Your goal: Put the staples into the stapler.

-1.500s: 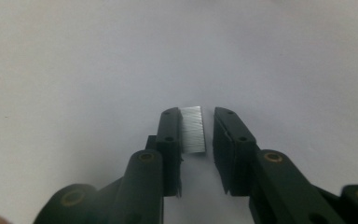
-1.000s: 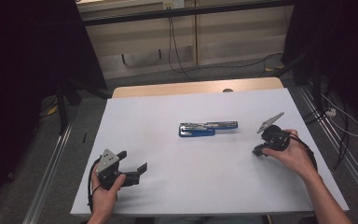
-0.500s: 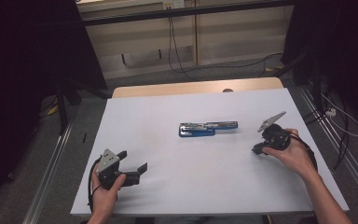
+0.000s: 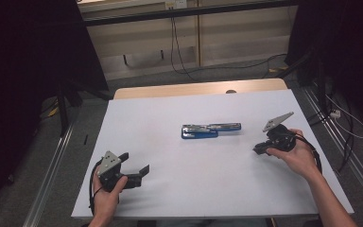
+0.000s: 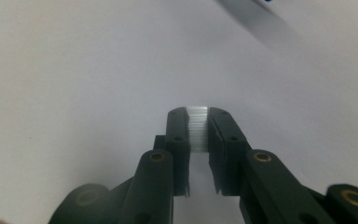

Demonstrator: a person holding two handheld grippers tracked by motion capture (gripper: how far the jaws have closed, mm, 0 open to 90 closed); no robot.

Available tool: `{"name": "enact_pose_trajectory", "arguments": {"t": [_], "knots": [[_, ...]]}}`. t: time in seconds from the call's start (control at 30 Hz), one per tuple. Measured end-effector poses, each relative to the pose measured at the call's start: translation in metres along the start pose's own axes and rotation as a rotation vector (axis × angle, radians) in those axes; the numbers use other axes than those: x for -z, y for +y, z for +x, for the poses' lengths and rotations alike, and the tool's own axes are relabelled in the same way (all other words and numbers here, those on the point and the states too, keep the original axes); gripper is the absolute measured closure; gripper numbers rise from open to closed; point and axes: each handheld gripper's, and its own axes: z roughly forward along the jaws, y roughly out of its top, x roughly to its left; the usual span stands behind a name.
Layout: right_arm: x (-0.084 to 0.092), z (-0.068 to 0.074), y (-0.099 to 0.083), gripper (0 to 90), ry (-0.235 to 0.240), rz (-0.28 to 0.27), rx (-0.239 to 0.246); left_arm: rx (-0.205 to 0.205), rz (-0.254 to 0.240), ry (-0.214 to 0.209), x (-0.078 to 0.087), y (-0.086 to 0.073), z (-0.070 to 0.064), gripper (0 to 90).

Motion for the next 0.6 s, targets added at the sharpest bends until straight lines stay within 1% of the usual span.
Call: {"name": "enact_pose_trajectory", "arguments": {"t": [0.1, 0.13, 0.2, 0.23, 0.27, 0.37, 0.53, 0.6], "knots": [[0.0008, 0.0009, 0.0012, 79.0, -0.002, -0.011, 0.005, 0.001, 0.0, 0.0, -0.0001, -0.0001, 0.0002, 4.4], [0.0012, 0.0014, 0.0016, 79.0, 0.004, -0.02, 0.004, 0.002, 0.0, 0.0, -0.0001, -0.0001, 0.0002, 4.3], [0.0023, 0.0023, 0.0028, 79.0, 0.008, -0.041, 0.002, 0.002, 0.0, -0.001, -0.0002, -0.0002, 0.0003, 4.4], [0.0036, 0.0024, 0.0039, 79.0, 0.015, -0.064, -0.001, 0.001, 0.001, 0.0, -0.0001, -0.0003, 0.0004, 4.4], [0.0036, 0.0024, 0.0039, 79.0, 0.015, -0.064, -0.001, 0.003, -0.002, -0.001, -0.0001, -0.0005, 0.0005, 4.4], [0.0056, 0.0025, 0.0055, 79.0, 0.02, -0.106, -0.007, 0.007, -0.002, 0.003, 0.0, -0.0005, 0.001, 4.4], [0.0065, 0.0027, 0.0068, 79.0, 0.006, -0.153, -0.023, 0.003, -0.001, 0.0, -0.0004, -0.0004, 0.0008, 4.4], [0.0062, 0.0032, 0.0072, 79.0, 0.009, -0.159, -0.023, 0.003, -0.001, -0.001, -0.0005, -0.0004, 0.0008, 4.4]]}}
